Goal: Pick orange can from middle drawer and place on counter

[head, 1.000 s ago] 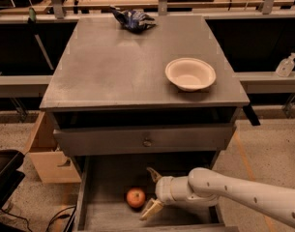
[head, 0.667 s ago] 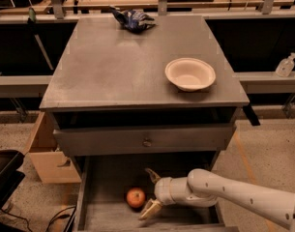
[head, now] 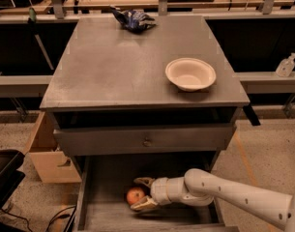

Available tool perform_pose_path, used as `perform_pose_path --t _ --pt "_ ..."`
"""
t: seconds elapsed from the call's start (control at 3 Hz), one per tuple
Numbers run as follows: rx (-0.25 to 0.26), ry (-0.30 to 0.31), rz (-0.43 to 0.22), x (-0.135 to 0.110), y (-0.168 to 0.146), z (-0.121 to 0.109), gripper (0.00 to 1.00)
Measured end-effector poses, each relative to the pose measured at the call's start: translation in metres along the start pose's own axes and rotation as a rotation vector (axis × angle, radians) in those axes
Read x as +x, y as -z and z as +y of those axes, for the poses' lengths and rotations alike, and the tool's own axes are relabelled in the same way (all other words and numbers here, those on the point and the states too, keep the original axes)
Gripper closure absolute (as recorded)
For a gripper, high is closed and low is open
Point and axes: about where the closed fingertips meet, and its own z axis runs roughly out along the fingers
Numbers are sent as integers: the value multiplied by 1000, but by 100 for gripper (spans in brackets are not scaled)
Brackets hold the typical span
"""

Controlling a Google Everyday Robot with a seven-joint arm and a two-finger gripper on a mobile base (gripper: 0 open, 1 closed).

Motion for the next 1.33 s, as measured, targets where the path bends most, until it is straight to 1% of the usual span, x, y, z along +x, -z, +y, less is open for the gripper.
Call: perform_pose_path --t 0.33,0.67,1.0,1.33 --pt "-23 23 -17 -12 -7 6 62" --pt "-25 22 -17 -12 -9 7 84" --pt "-28 22 -19 -13 -10 8 100" --pt "-31 22 -20 -13 -11 9 82"
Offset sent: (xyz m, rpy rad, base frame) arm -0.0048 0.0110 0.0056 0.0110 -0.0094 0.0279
